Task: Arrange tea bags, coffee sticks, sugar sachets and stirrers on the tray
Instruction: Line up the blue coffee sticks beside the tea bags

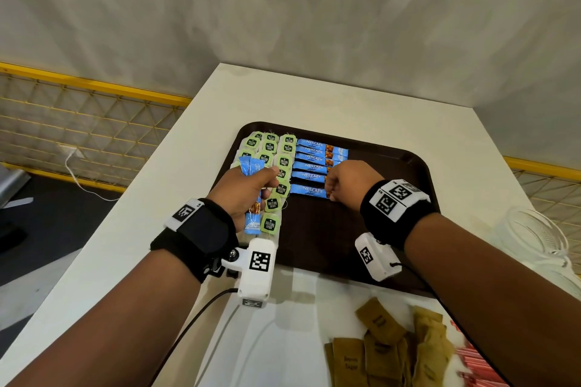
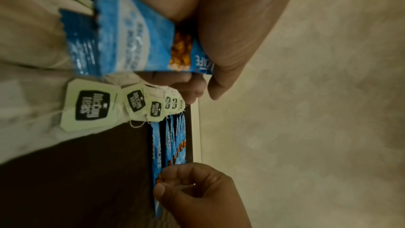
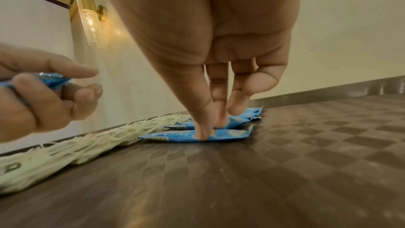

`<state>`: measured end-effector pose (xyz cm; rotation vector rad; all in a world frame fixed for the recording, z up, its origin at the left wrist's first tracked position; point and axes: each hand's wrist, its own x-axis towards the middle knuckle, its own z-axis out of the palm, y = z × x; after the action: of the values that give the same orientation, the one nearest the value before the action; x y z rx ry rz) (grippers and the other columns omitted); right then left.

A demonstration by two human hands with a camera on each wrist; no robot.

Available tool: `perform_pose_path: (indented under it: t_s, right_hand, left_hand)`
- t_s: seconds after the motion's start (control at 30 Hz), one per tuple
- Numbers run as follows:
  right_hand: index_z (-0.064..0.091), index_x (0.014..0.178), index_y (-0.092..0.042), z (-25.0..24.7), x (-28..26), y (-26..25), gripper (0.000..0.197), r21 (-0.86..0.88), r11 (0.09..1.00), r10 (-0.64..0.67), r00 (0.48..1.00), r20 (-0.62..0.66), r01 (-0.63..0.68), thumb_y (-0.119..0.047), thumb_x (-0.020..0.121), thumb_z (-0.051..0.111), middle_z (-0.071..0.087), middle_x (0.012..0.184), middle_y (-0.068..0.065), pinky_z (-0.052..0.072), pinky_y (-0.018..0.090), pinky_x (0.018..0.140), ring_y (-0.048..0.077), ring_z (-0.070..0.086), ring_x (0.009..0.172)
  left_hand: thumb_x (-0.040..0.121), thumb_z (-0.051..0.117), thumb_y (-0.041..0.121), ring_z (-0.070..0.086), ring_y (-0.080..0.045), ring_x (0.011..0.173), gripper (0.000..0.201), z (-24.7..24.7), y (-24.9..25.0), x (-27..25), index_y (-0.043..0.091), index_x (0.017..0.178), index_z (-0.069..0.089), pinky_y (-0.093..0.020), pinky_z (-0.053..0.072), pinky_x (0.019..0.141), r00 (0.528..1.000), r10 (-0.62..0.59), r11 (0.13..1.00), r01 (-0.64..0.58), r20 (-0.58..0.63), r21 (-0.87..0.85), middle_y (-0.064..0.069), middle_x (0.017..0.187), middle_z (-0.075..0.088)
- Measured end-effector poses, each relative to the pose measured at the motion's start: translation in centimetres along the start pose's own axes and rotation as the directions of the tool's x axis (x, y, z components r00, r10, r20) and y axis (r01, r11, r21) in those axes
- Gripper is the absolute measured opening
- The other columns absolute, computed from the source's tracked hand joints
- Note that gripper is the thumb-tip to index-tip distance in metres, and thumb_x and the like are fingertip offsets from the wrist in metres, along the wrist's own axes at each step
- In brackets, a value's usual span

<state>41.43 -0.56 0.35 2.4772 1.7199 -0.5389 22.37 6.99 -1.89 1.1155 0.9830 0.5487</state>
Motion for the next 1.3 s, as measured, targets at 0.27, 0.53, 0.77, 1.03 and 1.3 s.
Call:
perform_pose_path:
  t_s: [0.27,0.53,0.77,1.03,1.3]
  right_hand:
    - [0.068,0.109,-0.011,-0.3,1.0,-0.6,0.024,-0.013,1.0,0.028,0.999,0.035,-0.027,-0.012,0.085,0.065,0.068,0.115,0.003,0.044,0.024,0.09,0.019,0.061,0.108]
    - [0.07,0.094,-0.012,-1.3,-1.2,-3.0,0.023,0.352,0.908,-0.125,0.949,-0.289,0.227,-0.033,0.088,0.063,0.068,0.091,-0.002,0.048,0.026,0.075,0.011,0.06,0.078]
    - [0.07,0.086,-0.006,-2.0,-2.1,-5.4,0.018,0.624,0.717,-0.181,0.947,-0.266,0.312,-0.023,0.08,0.073,0.071,0.086,0.016,0.053,0.041,0.078,0.028,0.064,0.076]
    - [0.056,0.086,-0.008,-2.4,-2.5,-3.2,0.009,0.816,0.544,-0.052,0.979,-0.197,0.193,-0.011,0.088,0.064,0.066,0.07,0.005,0.044,0.015,0.049,0.005,0.06,0.051]
    - [0.062,0.09,-0.015,-1.4,-2.8,-3.9,0.013,0.917,0.39,-0.01,0.996,-0.091,0.088,-0.025,0.085,0.069,0.066,0.079,-0.001,0.046,0.02,0.058,0.01,0.06,0.066]
  left_hand:
    - [0.09,0.064,0.027,0.046,-0.006,0.05,0.015,0.0,0.0,-0.3,0.013,0.086,0.063,-0.016,0.038,0.041,1.0,-0.017,1.0,0.017,0.015,-0.015,0.0,0.074,0.062]
    - [0.083,0.05,0.068,0.045,-0.011,0.047,0.056,0.3,1.4,-1.5,0.013,0.078,0.055,-0.021,0.038,0.042,0.989,-0.086,0.994,0.092,0.12,-0.052,-0.003,0.065,0.057]
    - [0.081,0.041,0.077,0.043,-0.015,0.051,0.068,1.1,1.7,-2.0,0.014,0.095,0.062,-0.024,0.035,0.048,0.955,-0.068,0.995,0.086,0.29,-0.05,-0.006,0.064,0.052]
    - [0.096,0.054,0.033,0.048,-0.007,0.054,0.019,0.2,1.1,-1.6,0.017,0.088,0.06,-0.019,0.038,0.048,0.965,0.071,0.987,-0.105,0.253,0.125,0.004,0.068,0.055]
    - [0.09,0.066,0.021,0.035,-0.009,0.049,0.017,0.8,1.1,-1.0,0.015,0.08,0.053,-0.016,0.029,0.039,0.974,0.17,0.981,-0.182,0.152,0.067,-0.004,0.071,0.047]
